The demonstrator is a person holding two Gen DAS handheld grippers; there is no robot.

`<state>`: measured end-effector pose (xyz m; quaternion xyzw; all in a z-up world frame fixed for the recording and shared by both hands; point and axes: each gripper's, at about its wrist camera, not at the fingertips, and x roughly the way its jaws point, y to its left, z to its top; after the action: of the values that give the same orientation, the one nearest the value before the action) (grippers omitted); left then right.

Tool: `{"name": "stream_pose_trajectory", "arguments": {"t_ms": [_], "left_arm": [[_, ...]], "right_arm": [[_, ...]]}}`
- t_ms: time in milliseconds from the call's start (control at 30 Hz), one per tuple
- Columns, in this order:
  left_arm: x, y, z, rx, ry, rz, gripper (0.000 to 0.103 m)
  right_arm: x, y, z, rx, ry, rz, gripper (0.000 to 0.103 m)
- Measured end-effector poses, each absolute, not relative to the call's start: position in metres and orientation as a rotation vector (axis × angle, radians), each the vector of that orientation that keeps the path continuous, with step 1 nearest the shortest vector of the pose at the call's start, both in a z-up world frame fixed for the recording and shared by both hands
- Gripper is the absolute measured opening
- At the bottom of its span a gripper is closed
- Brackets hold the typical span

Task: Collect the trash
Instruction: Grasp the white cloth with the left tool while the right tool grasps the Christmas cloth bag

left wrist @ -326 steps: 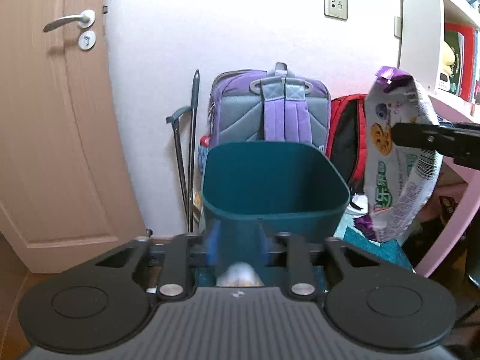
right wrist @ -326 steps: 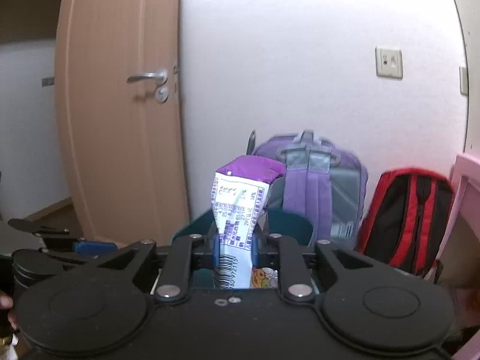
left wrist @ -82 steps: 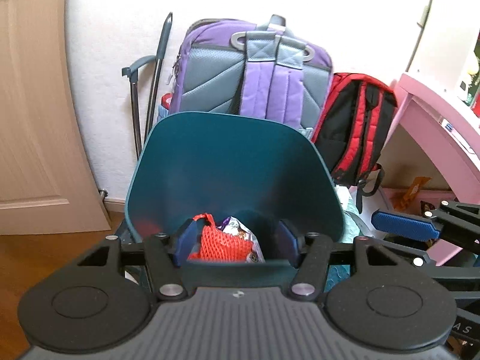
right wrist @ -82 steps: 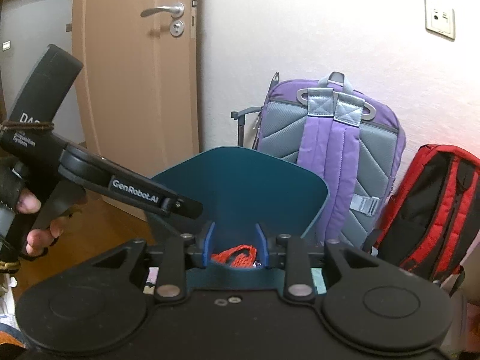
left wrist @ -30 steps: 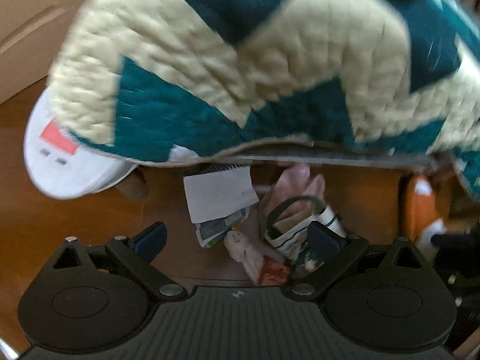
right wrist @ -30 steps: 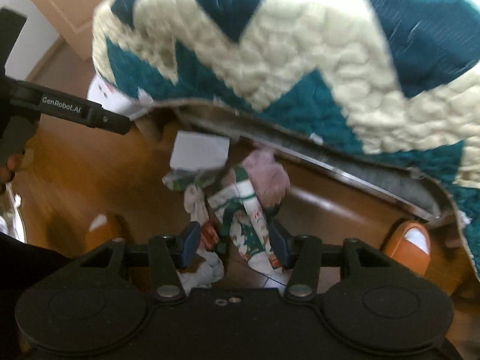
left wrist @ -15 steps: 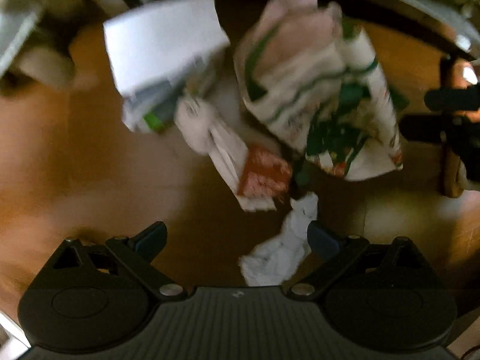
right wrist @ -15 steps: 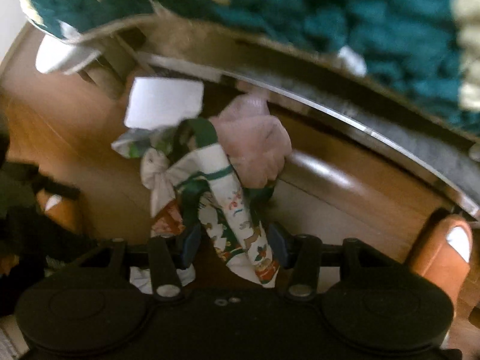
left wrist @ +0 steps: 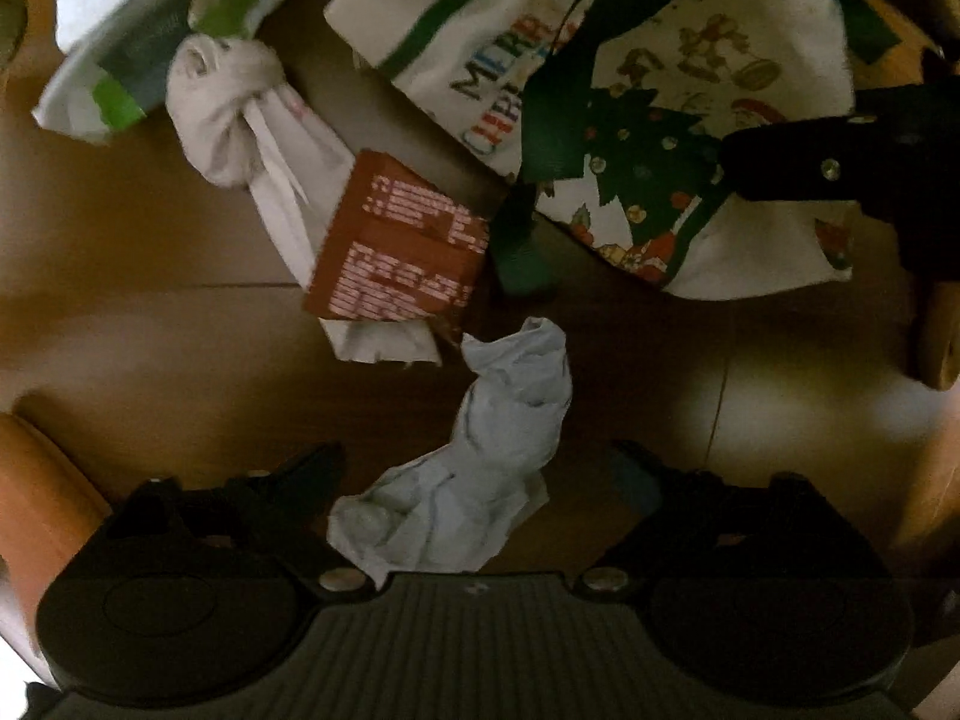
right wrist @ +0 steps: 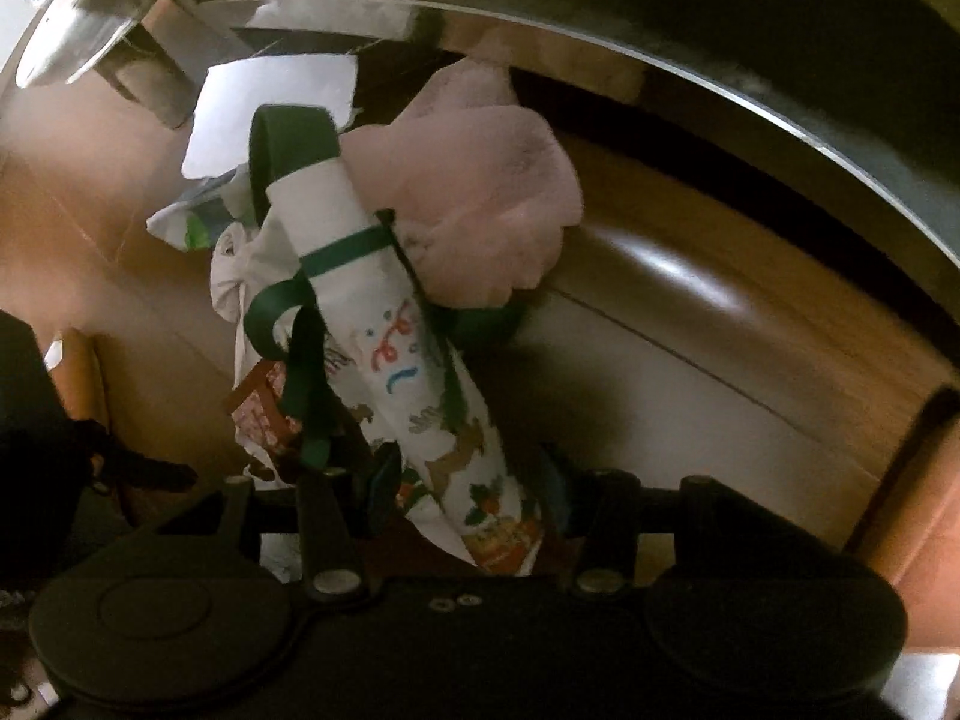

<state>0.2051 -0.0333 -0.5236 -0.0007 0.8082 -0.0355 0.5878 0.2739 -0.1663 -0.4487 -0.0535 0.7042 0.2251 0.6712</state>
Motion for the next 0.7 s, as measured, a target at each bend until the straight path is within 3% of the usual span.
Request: {"name": "stream_pose_trajectory", "arguments": {"t_ms": [133, 267, 300, 333, 367, 467, 700], "left_arm": [[0.2, -0.035, -0.532, -0.034, 1.886, -0.057, 0.071], [0.196, -0.032, -0.54, -0.08, 1.889, -0.05, 0.048], [0.195, -0.031, -0.541, -0.089, 1.889, -0.05, 0.048], [0.194, -0.03, -0.54, -0.093, 1.886, -0.048, 0.047], [0.193, -0.028, -0.541, -0.1, 1.884, -0.047, 0.045], [0.194, -0.022, -0.535, -0.13, 1.887, -0.042, 0.039], [0.184, -0.025, -0.509, -0.142, 1.897, 0.015, 0.037]], "right_arm": [[0.272, -0.161, -0.453, -0.137, 1.567, 0.51, 0.047], [0.274, -0.161, -0.454, -0.152, 1.555, 0.502, 0.046], [0.275, -0.159, -0.455, -0.151, 1.553, 0.496, 0.041], [0.275, -0.159, -0.456, -0.155, 1.552, 0.489, 0.021], [0.275, -0.159, -0.457, -0.158, 1.56, 0.478, 0.009], [0.277, -0.162, -0.454, -0.102, 1.57, 0.438, 0.007], [0.269, -0.166, -0.419, -0.059, 1.553, 0.386, 0.004]]}}
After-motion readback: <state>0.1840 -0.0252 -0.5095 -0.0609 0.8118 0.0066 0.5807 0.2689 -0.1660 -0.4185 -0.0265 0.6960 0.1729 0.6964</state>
